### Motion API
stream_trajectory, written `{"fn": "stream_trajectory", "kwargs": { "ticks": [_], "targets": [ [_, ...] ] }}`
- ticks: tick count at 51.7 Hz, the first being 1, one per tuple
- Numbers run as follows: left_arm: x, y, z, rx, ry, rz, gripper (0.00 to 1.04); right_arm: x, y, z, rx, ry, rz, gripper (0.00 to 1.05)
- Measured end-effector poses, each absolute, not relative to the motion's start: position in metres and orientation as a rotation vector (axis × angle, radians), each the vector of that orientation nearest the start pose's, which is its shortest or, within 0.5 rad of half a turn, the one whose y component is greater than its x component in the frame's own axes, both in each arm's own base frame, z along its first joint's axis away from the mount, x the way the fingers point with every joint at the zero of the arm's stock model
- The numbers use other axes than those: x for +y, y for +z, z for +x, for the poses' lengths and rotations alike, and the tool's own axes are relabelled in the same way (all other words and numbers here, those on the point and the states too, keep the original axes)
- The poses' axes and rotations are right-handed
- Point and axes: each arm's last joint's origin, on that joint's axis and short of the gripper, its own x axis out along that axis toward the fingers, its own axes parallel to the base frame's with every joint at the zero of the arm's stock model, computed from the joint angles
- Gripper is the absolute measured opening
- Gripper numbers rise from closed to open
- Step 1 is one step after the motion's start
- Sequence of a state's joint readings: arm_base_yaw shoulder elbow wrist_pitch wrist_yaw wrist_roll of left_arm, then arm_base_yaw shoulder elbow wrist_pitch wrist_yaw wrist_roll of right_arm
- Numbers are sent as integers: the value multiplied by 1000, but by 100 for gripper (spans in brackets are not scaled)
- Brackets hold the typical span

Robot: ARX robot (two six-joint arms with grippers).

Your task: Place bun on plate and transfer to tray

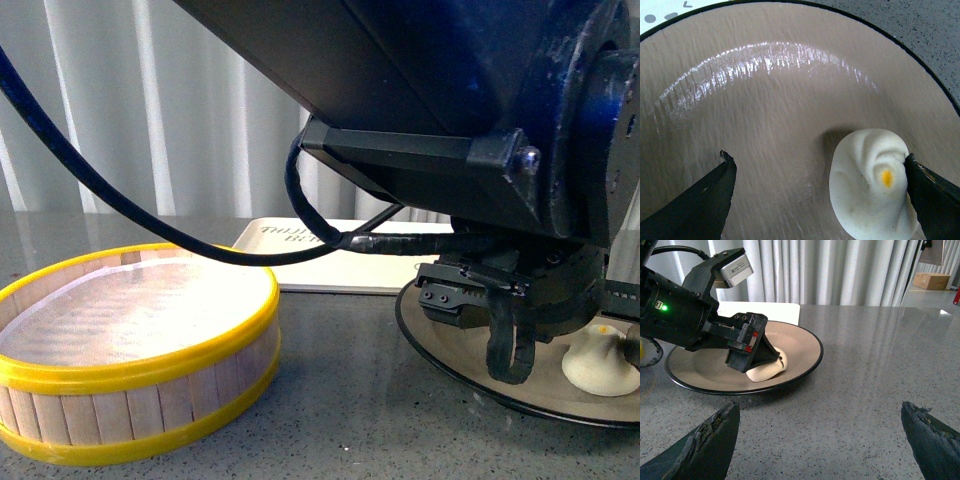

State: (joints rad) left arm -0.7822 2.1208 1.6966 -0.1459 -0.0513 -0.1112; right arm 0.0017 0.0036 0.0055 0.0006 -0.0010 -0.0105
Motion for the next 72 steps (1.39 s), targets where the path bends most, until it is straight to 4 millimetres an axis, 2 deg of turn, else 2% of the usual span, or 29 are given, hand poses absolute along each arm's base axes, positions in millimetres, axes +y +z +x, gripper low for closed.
{"fn": "stream_trajectory", "kwargs": {
  "ticks": [17, 26, 34, 41, 43, 47, 52, 55, 61, 63, 65, 67, 69, 72],
  "targets": [
    [-322, 260, 345, 579, -679, 8, 98, 0, 165, 98, -2, 3, -10, 96],
    [-315, 268, 341, 574, -676, -18, 98, 0, 165, 98, -2, 3, -10, 96],
    [-305, 275, 348, 548, -622, -28, 98, 0, 165, 98, -2, 3, -10, 96],
    [-277, 282, 367, 500, -497, -58, 98, 0, 165, 98, -2, 3, -10, 96],
    [-263, 285, 375, 479, -449, -69, 98, 0, 165, 98, -2, 3, -10, 96],
    [-222, 288, 391, 431, -290, -78, 98, 0, 165, 98, -2, 3, -10, 96],
    [-189, 287, 399, 418, -177, -59, 98, 0, 165, 98, -2, 2, -10, 96],
    [-181, 287, 402, 418, -158, -54, 98, 0, 165, 98, -2, 3, -10, 96],
    [-186, 285, 399, 424, -177, -41, 98, 0, 165, 98, -2, 3, -10, 96],
    [-187, 284, 398, 375, -150, -23, 95, 0, 165, 98, -2, 3, -10, 96],
    [-182, 282, 393, 255, -87, -14, 88, 0, 165, 98, -2, 3, -10, 96],
    [-174, 276, 381, 139, -61, -15, 79, 0, 165, 98, -2, 2, -10, 96],
    [-165, 272, 371, 100, -59, -15, 74, 0, 165, 98, -2, 2, -10, 96],
    [-133, 266, 346, -10, -36, -37, 60, 0, 165, 98, -2, 2, -10, 96]
  ]
}}
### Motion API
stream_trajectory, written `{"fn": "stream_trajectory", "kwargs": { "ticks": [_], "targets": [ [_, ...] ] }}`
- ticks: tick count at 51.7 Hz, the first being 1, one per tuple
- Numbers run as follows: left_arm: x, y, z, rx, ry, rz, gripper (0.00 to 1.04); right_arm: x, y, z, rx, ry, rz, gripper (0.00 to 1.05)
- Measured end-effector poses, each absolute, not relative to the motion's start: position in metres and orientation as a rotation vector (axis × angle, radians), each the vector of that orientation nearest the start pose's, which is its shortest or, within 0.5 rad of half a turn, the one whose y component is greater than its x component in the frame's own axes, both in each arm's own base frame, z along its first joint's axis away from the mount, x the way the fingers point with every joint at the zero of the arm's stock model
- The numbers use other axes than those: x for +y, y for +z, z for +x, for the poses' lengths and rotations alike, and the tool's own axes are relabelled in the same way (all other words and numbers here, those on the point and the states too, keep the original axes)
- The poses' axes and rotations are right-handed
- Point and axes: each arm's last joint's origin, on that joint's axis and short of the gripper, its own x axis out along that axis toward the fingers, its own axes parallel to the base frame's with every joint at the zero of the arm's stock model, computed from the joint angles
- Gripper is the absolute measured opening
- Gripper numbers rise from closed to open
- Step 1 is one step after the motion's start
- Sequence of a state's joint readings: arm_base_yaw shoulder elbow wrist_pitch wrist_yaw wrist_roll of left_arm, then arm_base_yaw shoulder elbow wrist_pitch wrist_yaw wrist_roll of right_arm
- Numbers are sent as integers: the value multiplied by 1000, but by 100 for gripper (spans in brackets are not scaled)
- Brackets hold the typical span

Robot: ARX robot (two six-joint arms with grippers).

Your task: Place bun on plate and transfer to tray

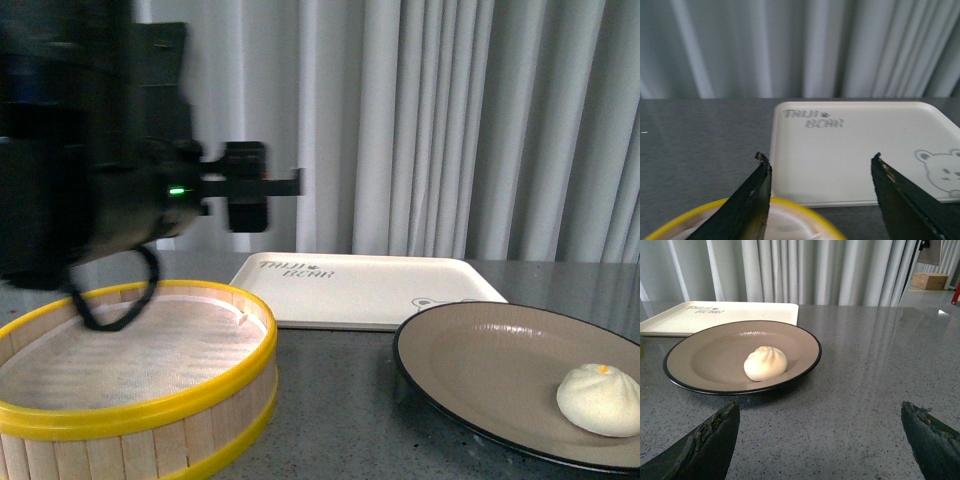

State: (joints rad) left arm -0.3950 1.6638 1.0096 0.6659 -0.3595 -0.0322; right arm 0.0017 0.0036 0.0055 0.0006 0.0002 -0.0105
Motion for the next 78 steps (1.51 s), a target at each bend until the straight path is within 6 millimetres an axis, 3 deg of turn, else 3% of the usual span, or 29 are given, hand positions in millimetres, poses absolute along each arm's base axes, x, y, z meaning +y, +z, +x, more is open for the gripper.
{"fn": "stream_trajectory", "kwargs": {
  "ticks": [6, 17, 24, 39, 68, 78],
  "targets": [
    [-91, 249, 312, -38, 16, -33, 38, 0, 165, 98, -2, 3, -10, 96],
    [-61, 215, 266, 10, -19, -9, 4, 0, 165, 98, -2, 2, -10, 96],
    [-39, 202, 234, 4, -2, -7, 4, 0, 165, 98, -2, 3, -10, 96],
    [-22, 187, 198, 6, -7, -7, 4, 0, 165, 98, -2, 2, -10, 96],
    [0, 165, 149, 2, 1, -7, 4, 0, 165, 98, -2, 3, -10, 96],
    [0, 171, 139, -14, -1, -7, 4, 0, 165, 98, -2, 3, -10, 96]
  ]
}}
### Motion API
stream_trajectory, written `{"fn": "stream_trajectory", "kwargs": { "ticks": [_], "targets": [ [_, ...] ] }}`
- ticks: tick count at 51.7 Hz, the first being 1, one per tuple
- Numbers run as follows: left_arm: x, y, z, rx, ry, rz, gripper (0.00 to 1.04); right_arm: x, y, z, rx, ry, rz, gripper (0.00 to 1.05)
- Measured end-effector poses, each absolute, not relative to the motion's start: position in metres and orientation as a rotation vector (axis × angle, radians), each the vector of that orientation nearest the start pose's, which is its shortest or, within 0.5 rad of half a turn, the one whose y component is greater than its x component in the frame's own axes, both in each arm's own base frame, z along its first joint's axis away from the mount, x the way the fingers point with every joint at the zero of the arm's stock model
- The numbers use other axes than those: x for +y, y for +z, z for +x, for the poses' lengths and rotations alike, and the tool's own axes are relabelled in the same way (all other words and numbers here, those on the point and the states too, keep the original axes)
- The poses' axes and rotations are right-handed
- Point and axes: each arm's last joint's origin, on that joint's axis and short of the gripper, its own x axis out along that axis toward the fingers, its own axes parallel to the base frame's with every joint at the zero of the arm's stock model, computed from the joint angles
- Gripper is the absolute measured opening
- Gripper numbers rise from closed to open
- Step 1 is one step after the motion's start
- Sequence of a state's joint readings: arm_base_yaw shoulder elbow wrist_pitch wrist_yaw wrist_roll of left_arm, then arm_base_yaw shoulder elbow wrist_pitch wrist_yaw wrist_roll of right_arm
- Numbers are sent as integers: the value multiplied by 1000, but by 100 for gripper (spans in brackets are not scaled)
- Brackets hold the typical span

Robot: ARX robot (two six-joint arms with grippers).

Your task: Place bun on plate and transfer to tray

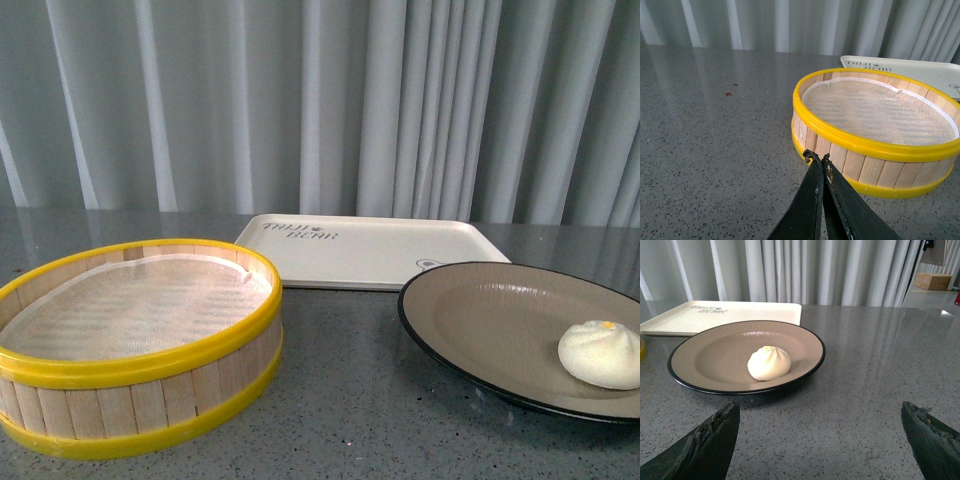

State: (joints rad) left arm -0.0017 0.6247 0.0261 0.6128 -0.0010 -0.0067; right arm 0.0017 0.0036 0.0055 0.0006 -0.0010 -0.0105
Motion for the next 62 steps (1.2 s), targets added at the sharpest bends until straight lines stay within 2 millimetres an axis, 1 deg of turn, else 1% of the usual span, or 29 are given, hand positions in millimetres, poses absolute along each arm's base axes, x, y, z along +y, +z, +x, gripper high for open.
{"fn": "stream_trajectory", "kwargs": {
  "ticks": [22, 56, 62],
  "targets": [
    [0, 175, 122, -27, -1, -7, 4, 0, 165, 98, -2, 3, -10, 96],
    [0, 175, 108, -29, -1, -7, 4, 0, 165, 98, -2, 3, -10, 96],
    [0, 170, 99, 2, -2, -6, 4, 0, 165, 98, -2, 3, -10, 96]
  ]
}}
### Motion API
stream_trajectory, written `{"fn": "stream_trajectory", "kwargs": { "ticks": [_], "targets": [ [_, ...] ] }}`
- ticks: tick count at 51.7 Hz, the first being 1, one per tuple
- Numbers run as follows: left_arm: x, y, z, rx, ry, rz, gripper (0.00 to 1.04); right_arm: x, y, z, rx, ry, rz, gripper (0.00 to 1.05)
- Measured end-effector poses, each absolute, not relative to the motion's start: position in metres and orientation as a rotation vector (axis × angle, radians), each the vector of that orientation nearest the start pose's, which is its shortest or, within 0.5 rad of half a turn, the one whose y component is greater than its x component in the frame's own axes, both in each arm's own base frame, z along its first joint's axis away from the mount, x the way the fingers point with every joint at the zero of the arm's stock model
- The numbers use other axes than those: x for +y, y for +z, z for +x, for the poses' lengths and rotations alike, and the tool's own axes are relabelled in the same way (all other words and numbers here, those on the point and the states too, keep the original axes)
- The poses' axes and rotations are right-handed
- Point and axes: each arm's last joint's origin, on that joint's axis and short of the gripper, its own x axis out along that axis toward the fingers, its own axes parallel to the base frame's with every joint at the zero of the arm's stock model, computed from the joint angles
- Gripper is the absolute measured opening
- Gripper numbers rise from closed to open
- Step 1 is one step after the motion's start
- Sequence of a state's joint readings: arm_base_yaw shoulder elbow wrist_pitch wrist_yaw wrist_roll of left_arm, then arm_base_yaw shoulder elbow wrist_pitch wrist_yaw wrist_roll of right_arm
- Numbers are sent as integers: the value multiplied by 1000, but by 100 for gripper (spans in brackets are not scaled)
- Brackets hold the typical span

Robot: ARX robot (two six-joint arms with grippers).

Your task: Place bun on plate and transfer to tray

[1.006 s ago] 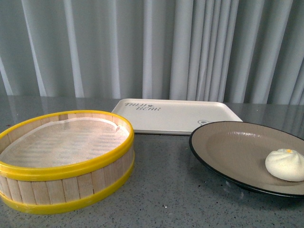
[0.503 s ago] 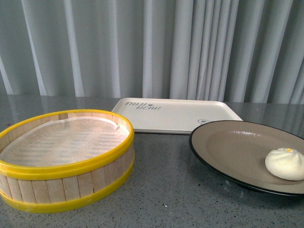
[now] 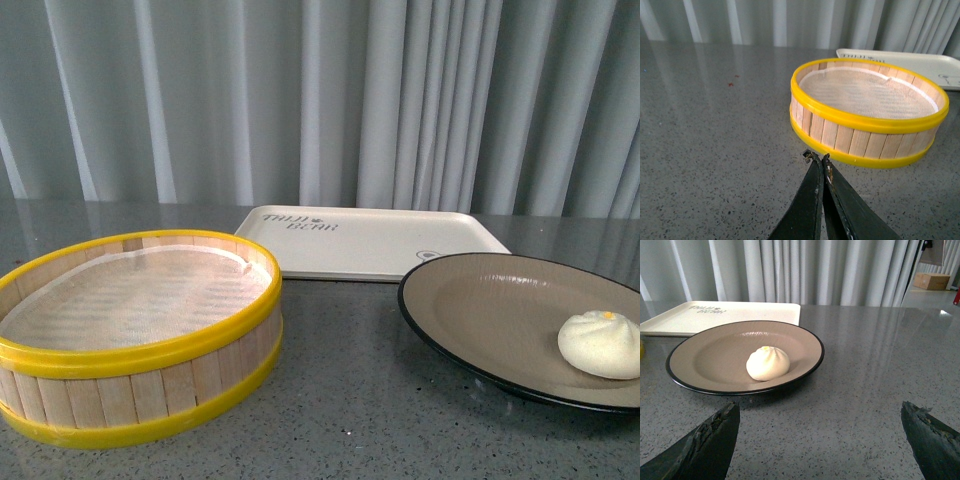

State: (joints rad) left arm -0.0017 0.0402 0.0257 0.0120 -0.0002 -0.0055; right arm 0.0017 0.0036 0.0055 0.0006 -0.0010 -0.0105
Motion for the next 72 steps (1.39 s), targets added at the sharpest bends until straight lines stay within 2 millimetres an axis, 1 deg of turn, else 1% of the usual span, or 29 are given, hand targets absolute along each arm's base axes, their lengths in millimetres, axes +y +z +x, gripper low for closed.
{"fn": "stream_trajectory", "kwargs": {
  "ticks": [3, 14, 17, 18, 19, 21, 25, 28, 31, 35, 40, 41, 42, 44, 72],
  "targets": [
    [0, 172, 96, -27, -2, -5, 4, 0, 165, 98, -2, 3, -11, 96],
    [0, 172, 96, -22, -2, -5, 4, 0, 165, 98, -2, 3, -10, 96],
    [0, 172, 96, -22, -2, -5, 15, 0, 165, 98, -2, 3, -10, 96],
    [0, 172, 96, -22, -2, -5, 21, 0, 165, 98, -2, 3, -10, 96],
    [0, 172, 96, -22, -2, -5, 22, 0, 165, 98, -2, 3, -10, 96],
    [0, 172, 96, -22, -2, -5, 29, 0, 165, 98, -2, 3, -11, 96],
    [0, 172, 96, -22, -2, -5, 40, 0, 165, 98, -2, 3, -10, 96],
    [0, 172, 96, -22, -2, -5, 51, 0, 165, 98, -2, 3, -10, 96],
    [0, 172, 96, -22, -2, -5, 65, 0, 165, 98, -2, 3, -10, 96],
    [0, 172, 96, -22, -2, -5, 76, 0, 165, 98, -2, 3, -10, 96],
    [0, 172, 96, -22, -2, -5, 94, 0, 165, 98, -2, 3, -10, 96],
    [0, 172, 96, -22, -2, -5, 99, 0, 165, 98, -2, 3, -10, 96],
    [0, 172, 96, -22, -2, -4, 100, 0, 165, 98, -2, 3, -10, 96],
    [0, 172, 96, -22, -2, -4, 98, 0, 165, 98, -2, 3, -10, 96],
    [0, 172, 96, -22, -2, -4, 98, 0, 165, 98, -2, 3, -10, 96]
  ]
}}
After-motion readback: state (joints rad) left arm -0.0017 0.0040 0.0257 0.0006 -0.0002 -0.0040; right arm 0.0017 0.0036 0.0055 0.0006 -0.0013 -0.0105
